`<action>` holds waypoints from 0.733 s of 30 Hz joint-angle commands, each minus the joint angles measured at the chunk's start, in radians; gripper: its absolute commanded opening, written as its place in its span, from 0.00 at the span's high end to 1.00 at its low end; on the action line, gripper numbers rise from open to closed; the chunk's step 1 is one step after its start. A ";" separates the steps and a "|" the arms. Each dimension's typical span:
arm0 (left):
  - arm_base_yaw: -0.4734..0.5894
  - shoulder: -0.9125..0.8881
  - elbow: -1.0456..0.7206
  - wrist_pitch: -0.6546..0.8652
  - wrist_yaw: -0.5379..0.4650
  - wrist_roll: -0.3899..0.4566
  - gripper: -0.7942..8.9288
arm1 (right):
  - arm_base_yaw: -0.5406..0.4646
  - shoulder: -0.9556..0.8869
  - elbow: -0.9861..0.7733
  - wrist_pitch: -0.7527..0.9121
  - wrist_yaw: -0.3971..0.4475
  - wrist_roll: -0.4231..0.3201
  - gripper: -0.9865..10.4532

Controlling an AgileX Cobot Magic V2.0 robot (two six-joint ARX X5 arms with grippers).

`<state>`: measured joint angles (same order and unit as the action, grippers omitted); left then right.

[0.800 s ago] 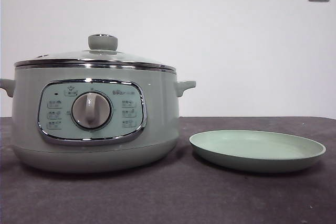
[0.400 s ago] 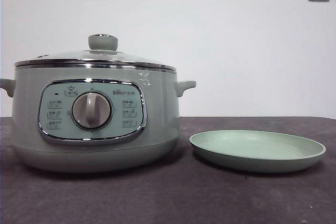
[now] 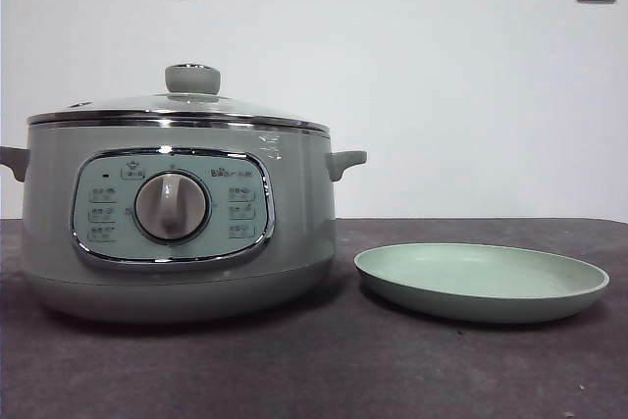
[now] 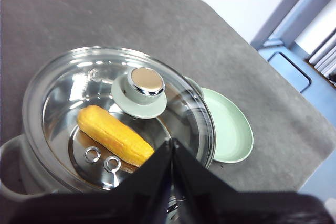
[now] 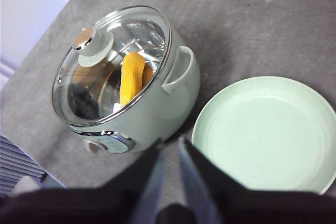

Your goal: Take the corn out from the steamer,put the corn on the plate,close the lid

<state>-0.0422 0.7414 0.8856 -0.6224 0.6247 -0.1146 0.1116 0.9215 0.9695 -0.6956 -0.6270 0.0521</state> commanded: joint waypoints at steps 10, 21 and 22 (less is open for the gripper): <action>-0.063 0.153 0.026 0.115 -0.078 -0.024 0.47 | 0.002 0.021 0.003 -0.009 0.004 -0.001 0.58; -0.279 0.395 0.209 0.129 -0.374 0.016 0.47 | 0.010 0.021 0.003 -0.010 0.004 0.008 0.58; -0.294 0.418 0.224 0.130 -0.393 0.021 0.47 | 0.010 0.021 0.003 -0.010 0.004 0.008 0.58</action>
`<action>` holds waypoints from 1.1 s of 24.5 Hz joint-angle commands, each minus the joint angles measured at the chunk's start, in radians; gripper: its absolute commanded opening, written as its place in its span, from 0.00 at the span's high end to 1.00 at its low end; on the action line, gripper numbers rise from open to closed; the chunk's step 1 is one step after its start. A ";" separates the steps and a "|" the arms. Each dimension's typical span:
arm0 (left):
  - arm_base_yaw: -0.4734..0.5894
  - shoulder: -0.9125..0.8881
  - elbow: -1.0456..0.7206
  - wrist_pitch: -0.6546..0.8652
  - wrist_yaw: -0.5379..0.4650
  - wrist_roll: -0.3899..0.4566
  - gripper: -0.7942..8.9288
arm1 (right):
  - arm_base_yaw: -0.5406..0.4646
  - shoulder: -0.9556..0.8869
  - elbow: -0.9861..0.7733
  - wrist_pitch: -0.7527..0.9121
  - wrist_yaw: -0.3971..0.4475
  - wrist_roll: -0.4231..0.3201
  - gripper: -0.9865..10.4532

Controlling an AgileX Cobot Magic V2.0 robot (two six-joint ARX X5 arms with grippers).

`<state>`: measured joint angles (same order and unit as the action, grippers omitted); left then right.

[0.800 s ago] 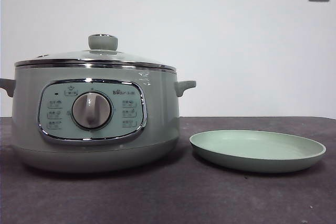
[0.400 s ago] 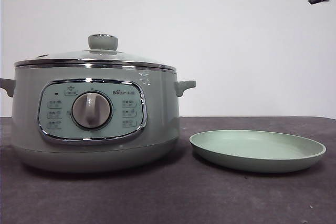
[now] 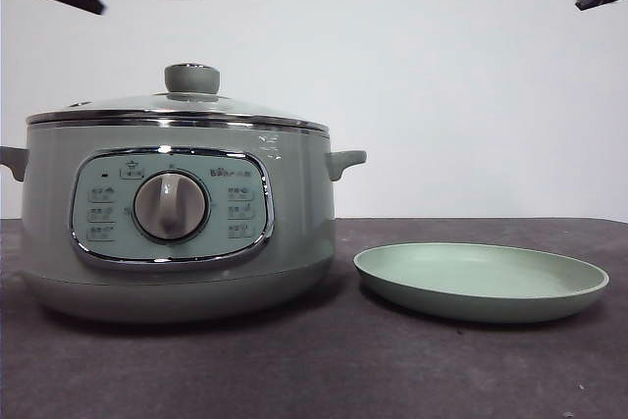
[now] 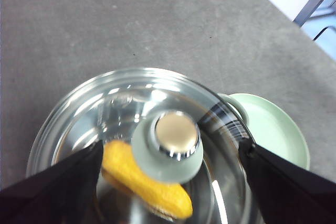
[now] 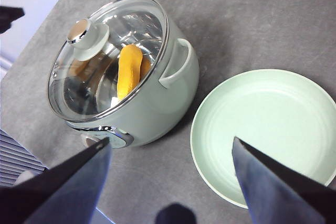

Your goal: Take the corn out from the steamer,put the corn on the plate,close the lid

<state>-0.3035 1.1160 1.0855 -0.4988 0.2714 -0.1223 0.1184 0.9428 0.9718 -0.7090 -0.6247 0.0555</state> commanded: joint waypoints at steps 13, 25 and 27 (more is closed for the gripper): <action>-0.156 0.276 0.082 0.013 -0.185 0.062 0.47 | 0.003 0.000 0.000 0.004 0.003 0.004 0.58; -0.163 0.294 0.082 0.032 -0.246 0.102 0.93 | 0.006 0.000 0.000 0.019 0.003 0.008 0.58; -0.160 0.279 0.082 0.058 -0.248 0.101 0.93 | 0.034 0.006 0.000 0.057 0.003 0.020 0.58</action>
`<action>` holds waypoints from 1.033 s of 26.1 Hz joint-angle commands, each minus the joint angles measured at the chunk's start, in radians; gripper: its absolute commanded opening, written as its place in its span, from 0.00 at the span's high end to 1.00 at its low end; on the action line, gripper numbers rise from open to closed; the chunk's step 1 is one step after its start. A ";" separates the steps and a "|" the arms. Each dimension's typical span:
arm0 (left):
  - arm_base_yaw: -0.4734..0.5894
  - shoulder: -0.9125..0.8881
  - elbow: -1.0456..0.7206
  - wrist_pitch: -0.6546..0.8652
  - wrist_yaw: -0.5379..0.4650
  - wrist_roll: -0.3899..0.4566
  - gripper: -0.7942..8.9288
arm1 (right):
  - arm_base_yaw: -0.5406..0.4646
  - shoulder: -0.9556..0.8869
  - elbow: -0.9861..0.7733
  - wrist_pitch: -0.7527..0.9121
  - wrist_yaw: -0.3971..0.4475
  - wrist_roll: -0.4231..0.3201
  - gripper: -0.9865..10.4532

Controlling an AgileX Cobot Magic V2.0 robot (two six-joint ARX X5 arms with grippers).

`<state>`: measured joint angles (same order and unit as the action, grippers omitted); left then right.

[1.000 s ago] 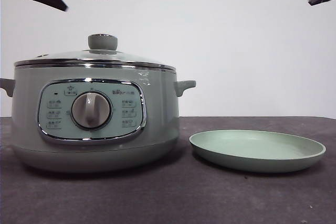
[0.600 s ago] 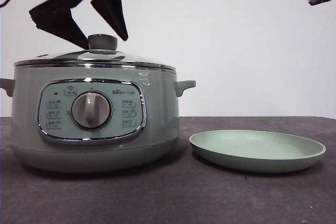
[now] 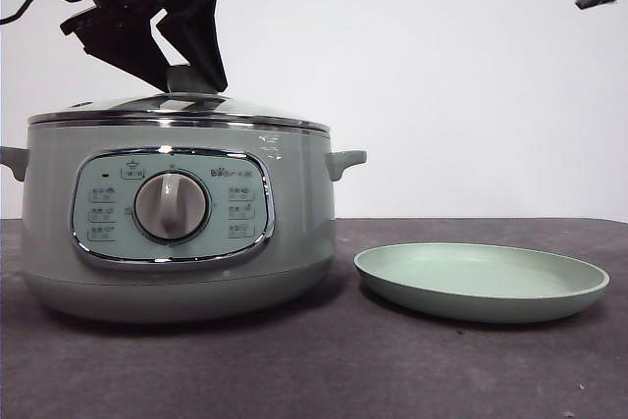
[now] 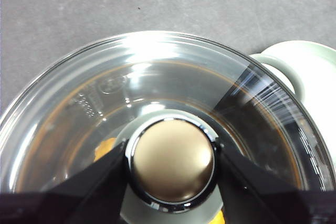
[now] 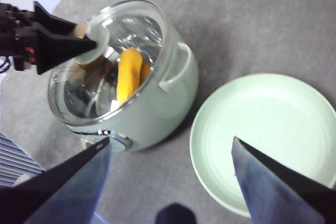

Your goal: Take the corn out from the steamer,put the corn on the plate,close the lid

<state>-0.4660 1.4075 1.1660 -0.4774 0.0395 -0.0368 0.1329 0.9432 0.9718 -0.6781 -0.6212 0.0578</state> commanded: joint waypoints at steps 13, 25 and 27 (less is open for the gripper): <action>0.003 -0.404 0.001 -0.062 -0.374 0.016 0.93 | 0.454 0.465 0.247 0.115 0.165 0.055 0.58; 0.003 -0.642 0.001 -0.179 -0.503 0.038 0.93 | 0.609 0.908 0.698 -0.077 0.375 -0.053 0.58; 0.003 -0.668 0.001 -0.187 -0.515 0.038 0.93 | 0.621 0.964 0.761 -0.111 0.405 -0.060 0.58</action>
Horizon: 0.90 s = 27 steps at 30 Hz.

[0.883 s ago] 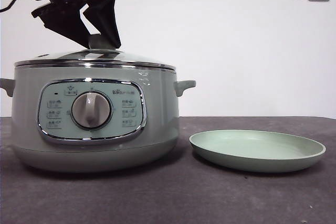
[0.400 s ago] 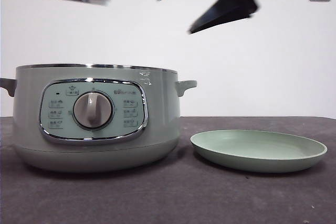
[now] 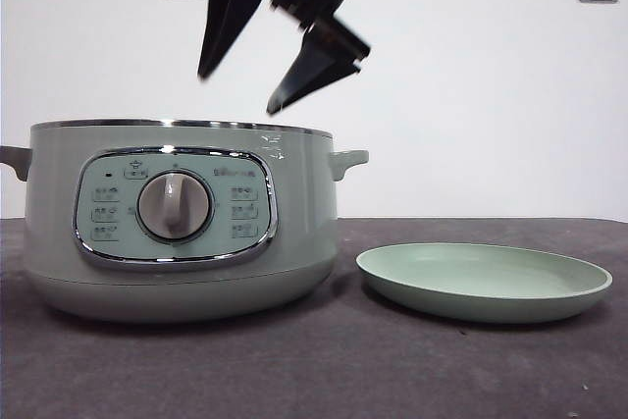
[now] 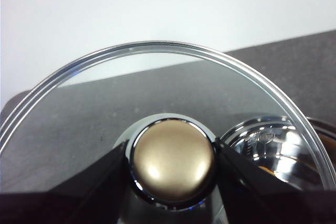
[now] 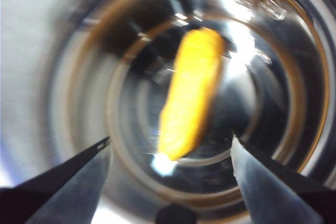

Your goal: Take the corn out from the steamer,put the corn on the plate,close the lid

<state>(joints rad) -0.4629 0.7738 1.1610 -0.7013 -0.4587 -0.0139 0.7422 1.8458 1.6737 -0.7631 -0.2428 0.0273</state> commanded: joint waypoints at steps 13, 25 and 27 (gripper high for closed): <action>-0.001 -0.103 0.006 -0.019 -0.039 0.003 0.93 | 0.073 0.310 0.209 -0.051 0.101 -0.063 0.59; -0.001 -0.103 0.006 -0.059 -0.038 -0.012 0.93 | 0.090 0.378 0.209 0.001 0.148 -0.071 0.93; -0.001 -0.103 0.006 -0.060 -0.038 -0.012 0.93 | 0.094 0.369 0.213 0.010 0.148 -0.069 0.93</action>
<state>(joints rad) -0.4629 0.6827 1.1610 -0.8028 -0.4877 -0.0196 0.8280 2.2032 1.8832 -0.7593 -0.0956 -0.0383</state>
